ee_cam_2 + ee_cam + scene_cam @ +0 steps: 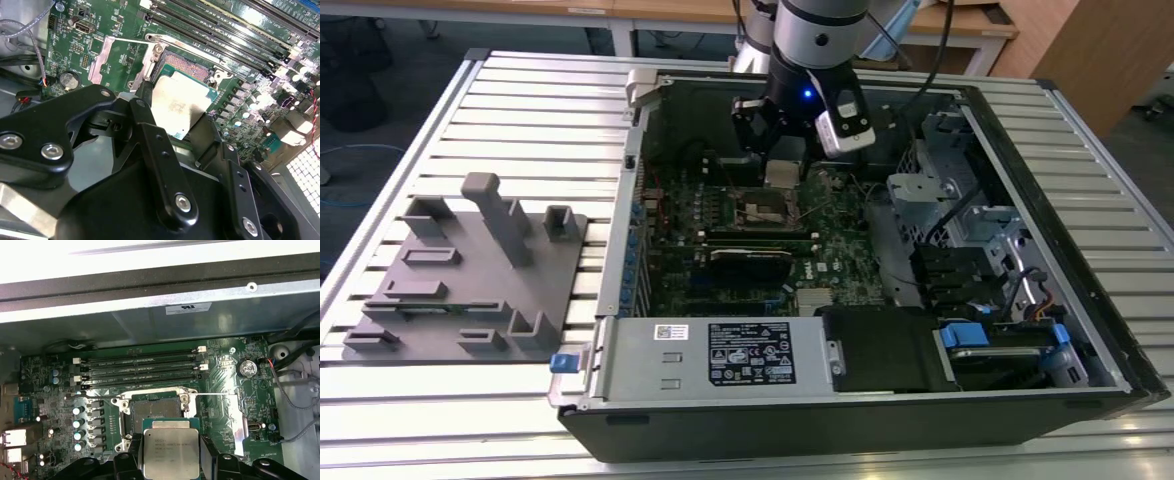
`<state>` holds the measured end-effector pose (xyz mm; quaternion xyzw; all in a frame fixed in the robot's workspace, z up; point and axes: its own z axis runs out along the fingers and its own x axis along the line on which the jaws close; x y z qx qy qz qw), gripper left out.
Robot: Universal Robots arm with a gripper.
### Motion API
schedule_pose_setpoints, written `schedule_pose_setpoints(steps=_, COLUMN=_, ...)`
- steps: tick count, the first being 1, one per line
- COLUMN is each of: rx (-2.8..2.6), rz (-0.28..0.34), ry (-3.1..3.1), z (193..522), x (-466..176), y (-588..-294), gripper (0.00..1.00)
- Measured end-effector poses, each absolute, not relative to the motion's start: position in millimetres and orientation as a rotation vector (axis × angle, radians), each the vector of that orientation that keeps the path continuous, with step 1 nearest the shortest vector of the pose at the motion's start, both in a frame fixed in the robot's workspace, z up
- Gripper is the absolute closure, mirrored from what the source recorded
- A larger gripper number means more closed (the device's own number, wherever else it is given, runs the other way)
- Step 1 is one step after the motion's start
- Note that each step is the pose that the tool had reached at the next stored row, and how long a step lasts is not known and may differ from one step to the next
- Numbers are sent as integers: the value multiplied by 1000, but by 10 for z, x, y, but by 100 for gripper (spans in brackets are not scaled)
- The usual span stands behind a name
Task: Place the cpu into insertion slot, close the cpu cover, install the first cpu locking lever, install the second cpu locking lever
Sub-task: 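Place the cpu into insertion slot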
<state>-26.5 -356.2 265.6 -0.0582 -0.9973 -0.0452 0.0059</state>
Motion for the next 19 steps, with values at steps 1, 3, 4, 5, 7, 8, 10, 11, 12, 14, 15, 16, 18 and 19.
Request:
schedule_pose_setpoints(steps=1, rx=-182, rz=-141, ry=-3121, z=2656, x=-265, y=-3562, gripper=46)
schedule_pose_setpoints(steps=3, rx=-183, rz=-141, ry=-3121, z=2656, x=-265, y=-3562, gripper=46)
schedule_pose_setpoints(steps=4, rx=-183, rz=-141, ry=-3121, z=2656, x=-265, y=-3562, gripper=46)
schedule_pose_setpoints(steps=5, rx=-183, rz=-141, ry=-3121, z=2656, x=-265, y=-3562, gripper=46)
schedule_pose_setpoints(steps=7, rx=-183, rz=-141, ry=-3121, z=2656, x=-265, y=-3562, gripper=46)
schedule_pose_setpoints(steps=8, rx=-184, rz=-141, ry=-3121, z=2656, x=-265, y=-3562, gripper=46)
schedule_pose_setpoints(steps=10, rx=-188, rz=-142, ry=-3121, z=2656, x=-265, y=-3562, gripper=46)
schedule_pose_setpoints(steps=11, rx=-196, rz=-141, ry=-3121, z=2656, x=-265, y=-3562, gripper=46)
schedule_pose_setpoints(steps=12, rx=-209, rz=-141, ry=-3120, z=2656, x=-265, y=-3562, gripper=46)
schedule_pose_setpoints(steps=14, rx=-247, rz=-141, ry=-3119, z=2653, x=-265, y=-3563, gripper=46)
schedule_pose_setpoints(steps=15, rx=-269, rz=-142, ry=-3118, z=2652, x=-265, y=-3563, gripper=46)
schedule_pose_setpoints(steps=16, rx=-291, rz=-142, ry=-3116, z=2651, x=-265, y=-3562, gripper=46)
schedule_pose_setpoints(steps=18, rx=-364, rz=-143, ry=-3111, z=2649, x=-265, y=-3562, gripper=46)
schedule_pose_setpoints(steps=19, rx=-416, rz=-143, ry=-3106, z=2648, x=-265, y=-3562, gripper=46)
